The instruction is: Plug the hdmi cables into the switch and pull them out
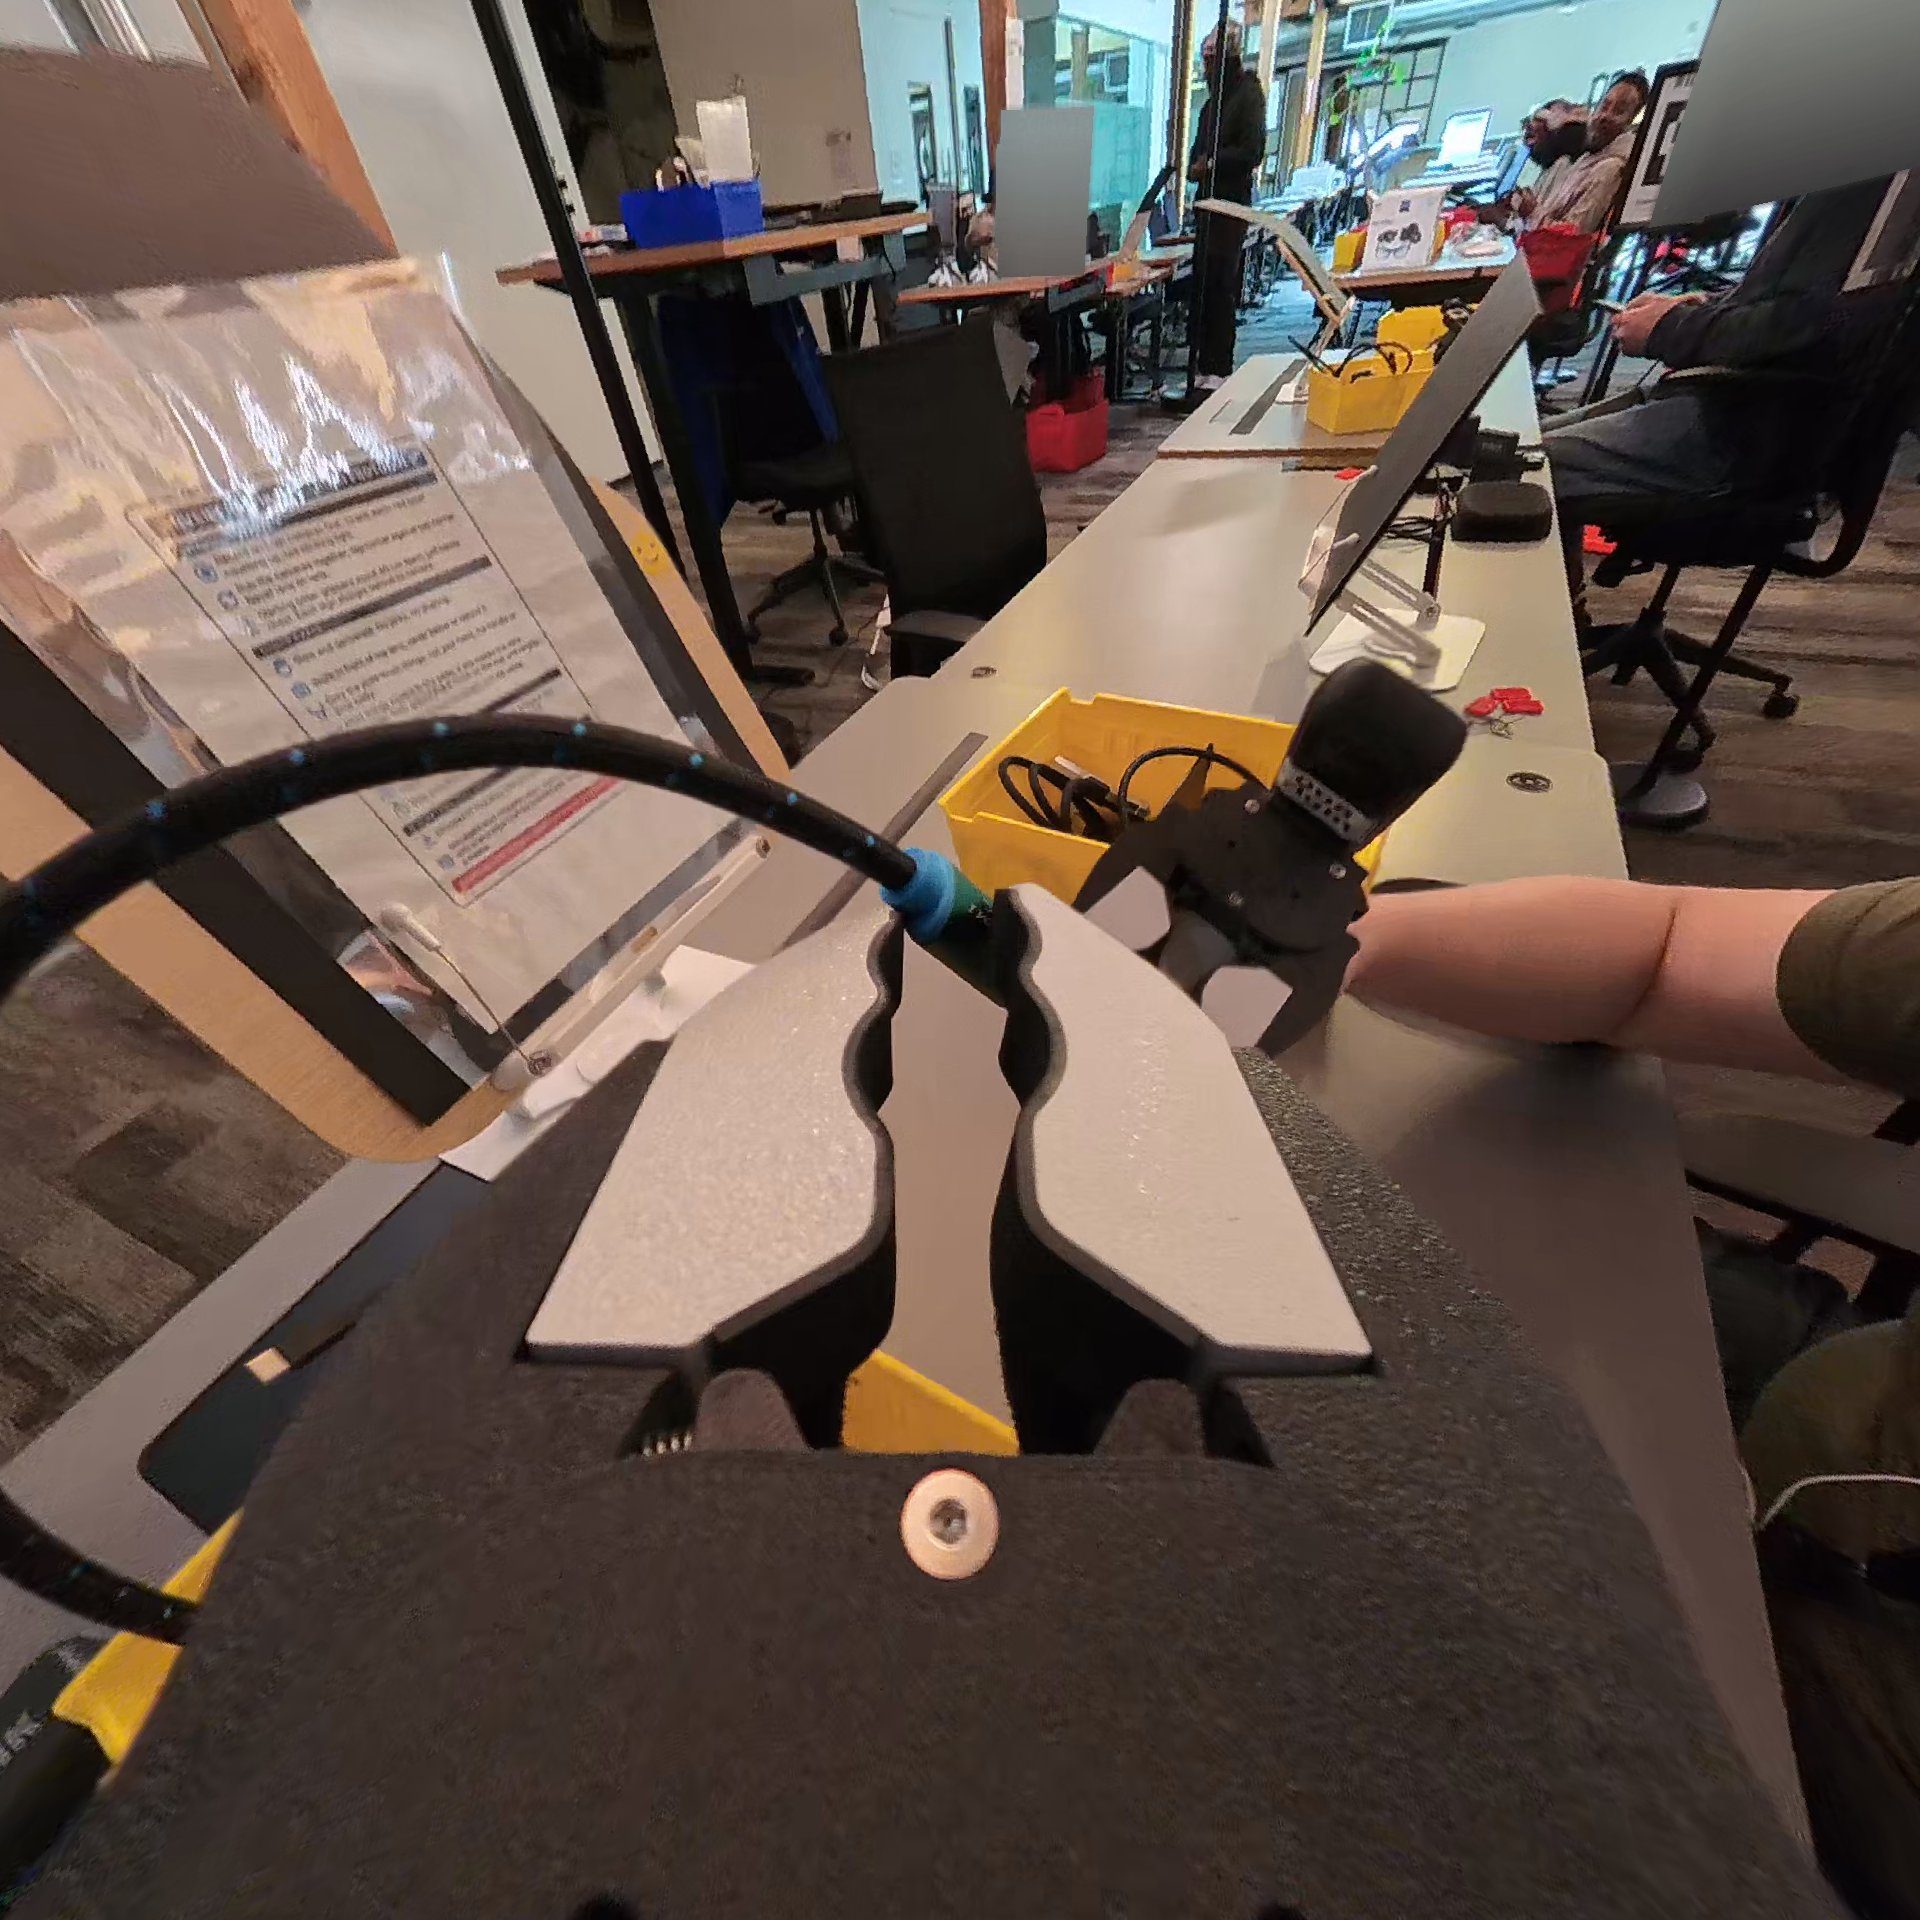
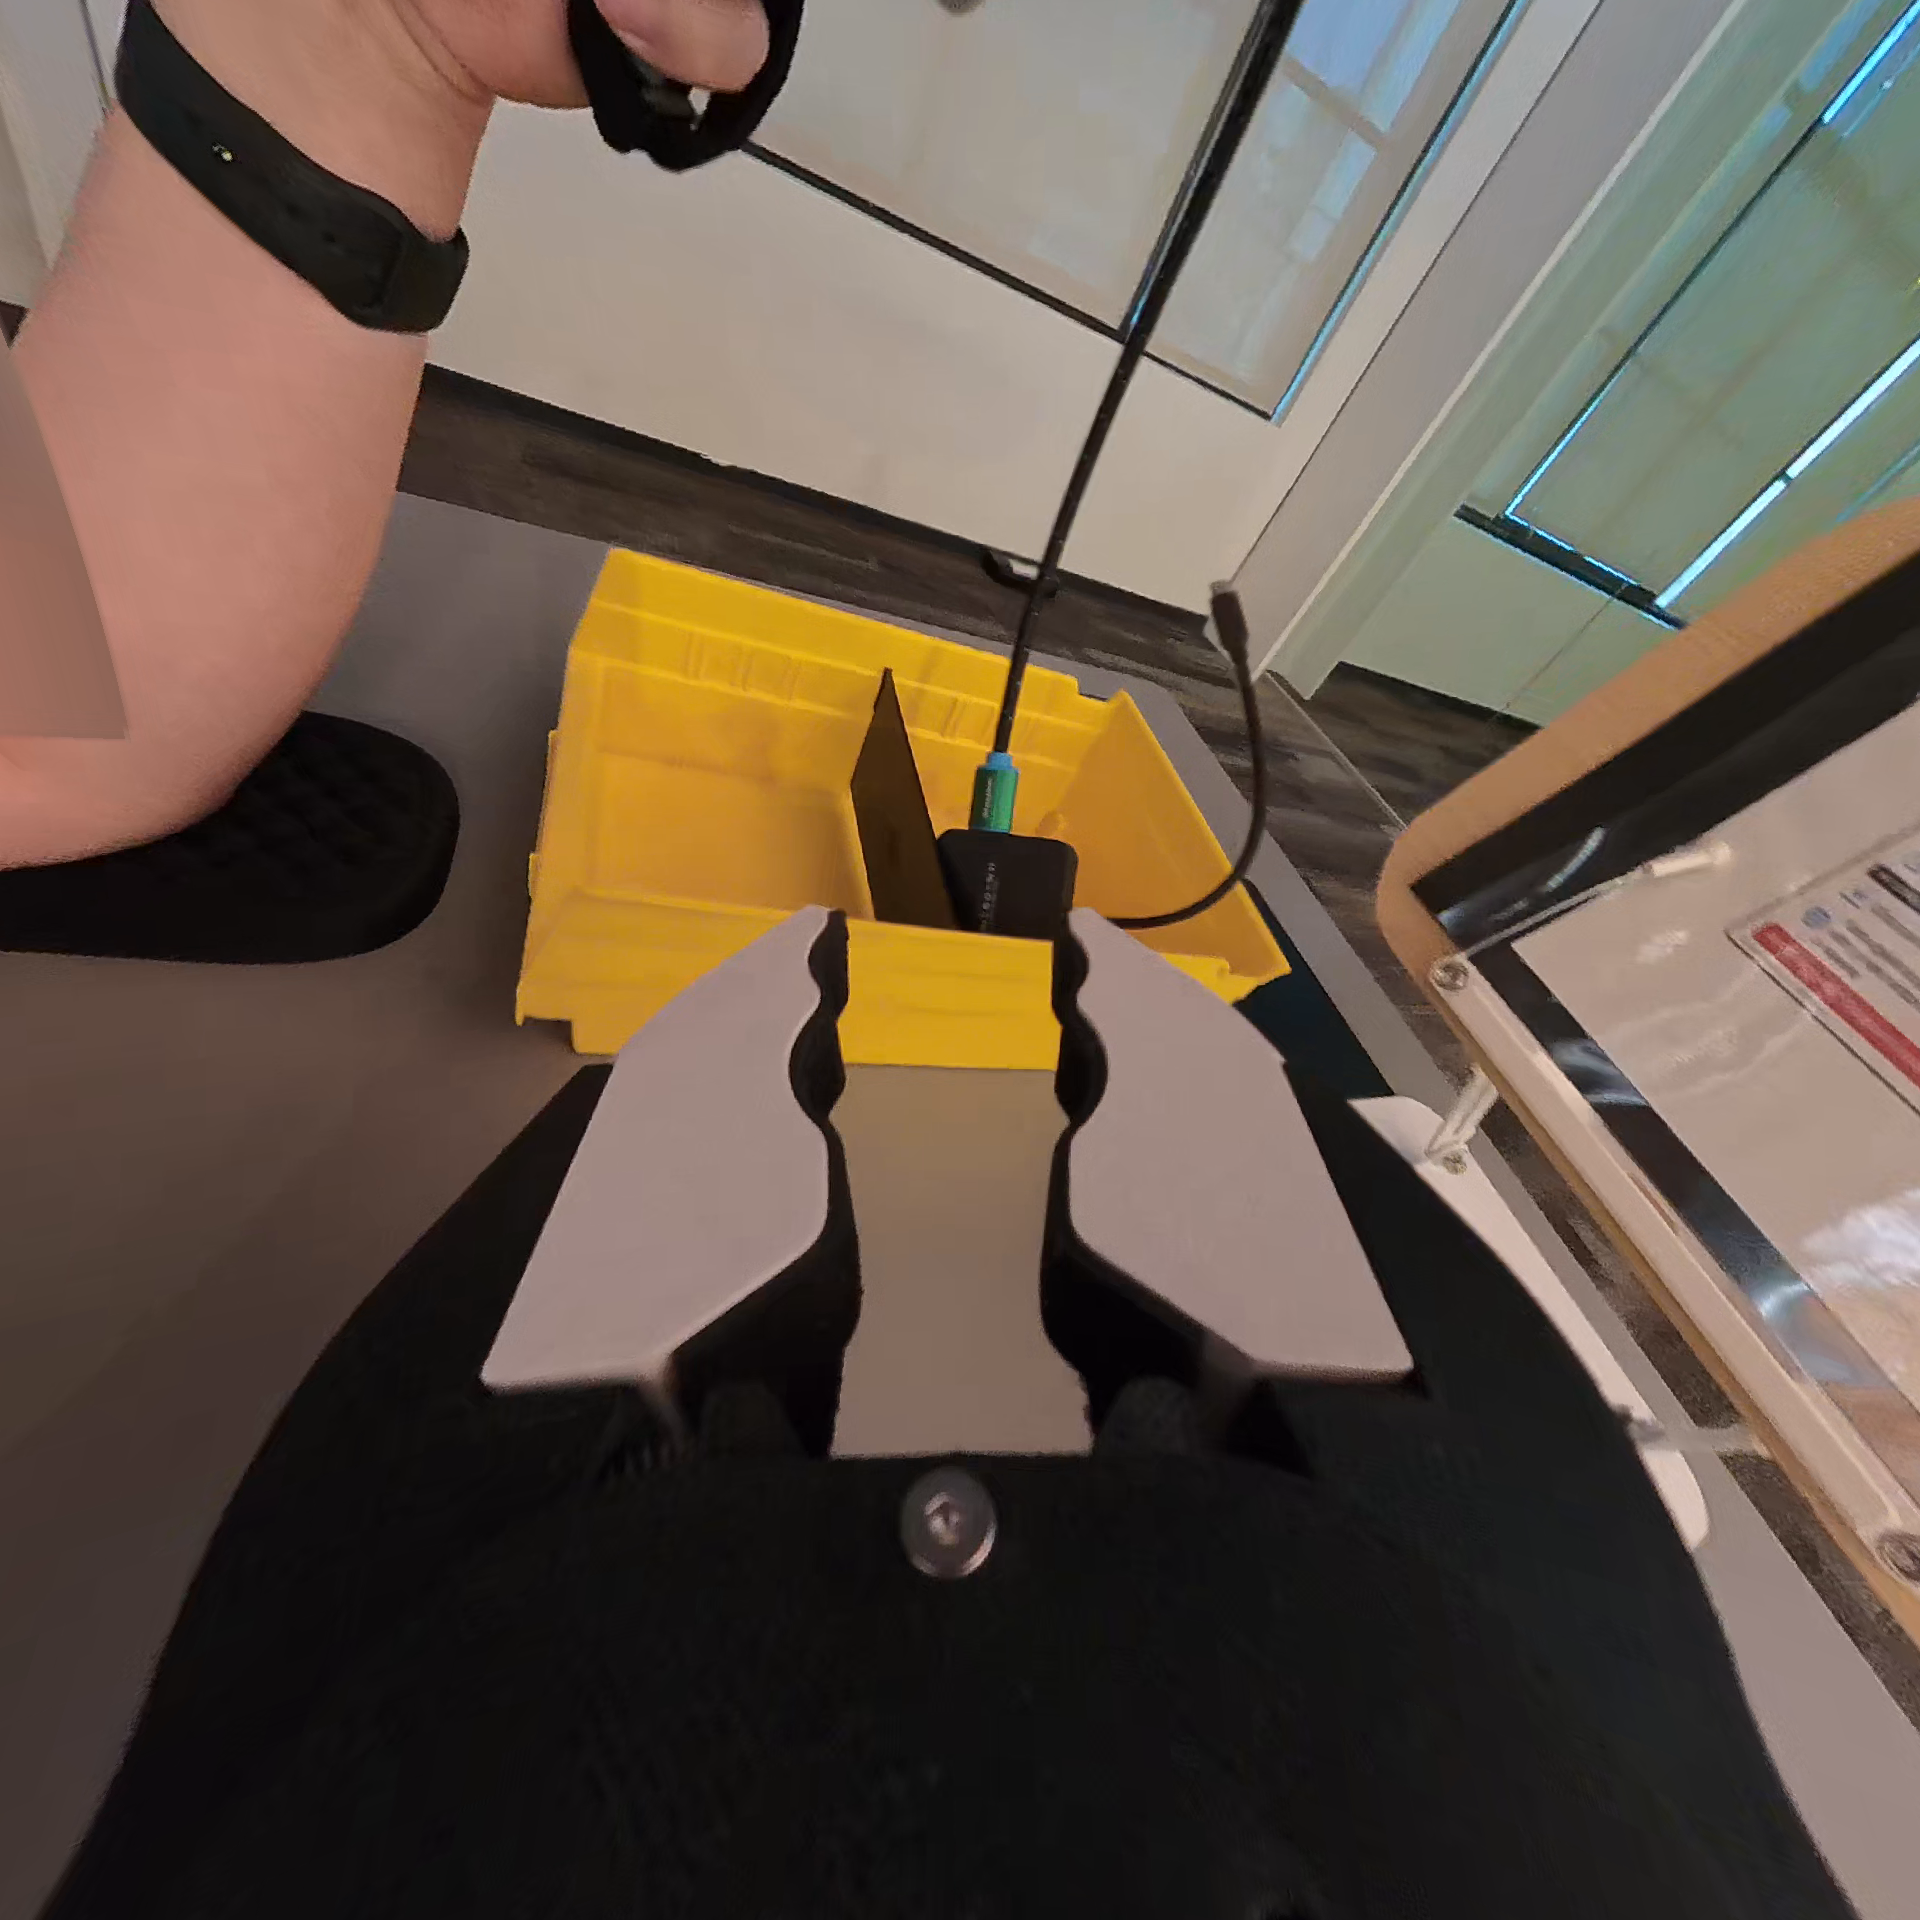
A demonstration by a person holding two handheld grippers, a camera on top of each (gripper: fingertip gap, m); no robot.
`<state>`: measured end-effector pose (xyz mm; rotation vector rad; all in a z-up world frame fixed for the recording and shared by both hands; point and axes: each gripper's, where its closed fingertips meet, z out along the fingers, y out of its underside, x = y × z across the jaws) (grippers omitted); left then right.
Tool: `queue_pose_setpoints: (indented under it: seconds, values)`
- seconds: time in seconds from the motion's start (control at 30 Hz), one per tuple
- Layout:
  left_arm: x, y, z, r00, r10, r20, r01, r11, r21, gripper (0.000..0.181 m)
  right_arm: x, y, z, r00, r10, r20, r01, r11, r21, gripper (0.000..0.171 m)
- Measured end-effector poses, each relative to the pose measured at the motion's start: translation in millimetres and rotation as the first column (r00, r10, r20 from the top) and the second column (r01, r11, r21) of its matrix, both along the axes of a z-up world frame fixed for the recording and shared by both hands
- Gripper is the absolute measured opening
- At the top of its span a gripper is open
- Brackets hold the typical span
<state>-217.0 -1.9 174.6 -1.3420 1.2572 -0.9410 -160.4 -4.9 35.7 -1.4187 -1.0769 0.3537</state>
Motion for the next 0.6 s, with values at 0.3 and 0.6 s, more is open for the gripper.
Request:
queue_pose_setpoints:
  seconds: [0.3, 0.6]
  values:
    - [0.2, -15.7, 11.9, 0.998, -0.025, 0.05, 0.022, 0.998, 0.056, 0.016, -61.5, 38.6, 4.7, 0.999, 0.033, 0.019, -0.034, 0.999, 0.018, 0.031]
    - [12.4, -24.5, 10.3, 0.999, -0.027, 0.032, 0.024, 0.996, 0.084, 0.016, -112.6, 92.8, -1.5, 0.998, -0.049, -0.028, 0.049, 0.999, -0.003, 0.034]
